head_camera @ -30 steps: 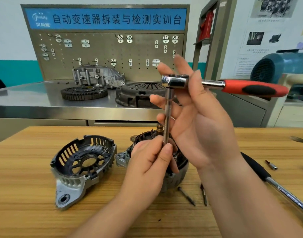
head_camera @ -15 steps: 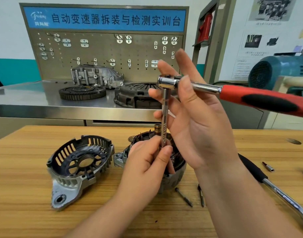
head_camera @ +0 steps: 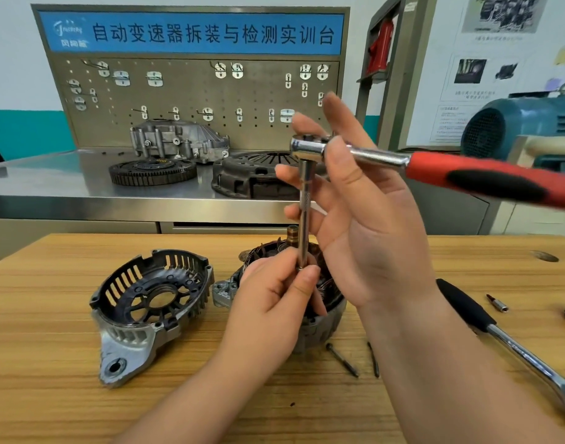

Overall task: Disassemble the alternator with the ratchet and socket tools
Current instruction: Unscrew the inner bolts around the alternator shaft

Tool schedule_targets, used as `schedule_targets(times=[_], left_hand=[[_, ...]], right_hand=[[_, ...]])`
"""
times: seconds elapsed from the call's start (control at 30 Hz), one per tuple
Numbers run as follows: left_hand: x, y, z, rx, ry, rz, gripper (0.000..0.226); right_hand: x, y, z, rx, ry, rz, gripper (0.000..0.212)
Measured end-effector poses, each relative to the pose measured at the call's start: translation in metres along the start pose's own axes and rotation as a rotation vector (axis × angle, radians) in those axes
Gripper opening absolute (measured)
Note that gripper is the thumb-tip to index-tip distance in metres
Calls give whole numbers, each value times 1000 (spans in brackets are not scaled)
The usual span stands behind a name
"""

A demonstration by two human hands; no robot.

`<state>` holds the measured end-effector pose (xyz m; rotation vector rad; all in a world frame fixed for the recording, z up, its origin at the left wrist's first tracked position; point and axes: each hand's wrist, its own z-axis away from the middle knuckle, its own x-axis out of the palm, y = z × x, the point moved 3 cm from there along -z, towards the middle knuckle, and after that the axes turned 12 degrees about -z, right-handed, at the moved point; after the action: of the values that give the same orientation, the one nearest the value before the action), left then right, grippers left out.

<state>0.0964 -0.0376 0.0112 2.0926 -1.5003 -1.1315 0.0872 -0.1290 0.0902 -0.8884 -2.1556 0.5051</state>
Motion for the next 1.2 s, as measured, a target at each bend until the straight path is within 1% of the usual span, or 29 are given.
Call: schedule_targets(times=[0.07,0.2,0.37,0.47,0.53,0.6,0.67,0.73,0.83,0.93,1.03,1.13,1.2], left_hand=[[-1,1,-1,-5,-9,-35,31],[-4,1,2,21,-16,-68,26],[-4,2,3,50,-20,-120,26],[-4,1,2,56,-25,-102,37],[-4,1,1,34,-23,-42,37],[-3,1,1,5,-24,-7,35],[-3,2,2,2,-17,-24,29],[-4,3,2,3,-14,-61,26],[-5,4,2,22,-24,-79,27],[-7,9,3,59,4,-90,25],[-7,10,3,95,16,-102,27],[-5,5,2,73,14,-89,25],[-3,3,1,41,13,-63,25]], right_hand=[[-1,-1,0,-28,2,30,30],[-1,1,-1,37,-5,-46,31],[-3,3,-2,129,-18,-69,45],[-3,3,-1,96,-25,-57,38],[-1,0,-1,28,-39,-6,30],[1,-3,0,-38,-46,75,30],[2,-3,1,-61,-45,108,31],[3,-2,1,-43,-46,80,31],[3,-1,-1,10,-41,31,30],[2,0,0,74,-41,-32,41],[2,2,1,119,-42,-75,41],[4,4,1,85,-36,-60,40],[6,3,2,25,-40,-11,34]])
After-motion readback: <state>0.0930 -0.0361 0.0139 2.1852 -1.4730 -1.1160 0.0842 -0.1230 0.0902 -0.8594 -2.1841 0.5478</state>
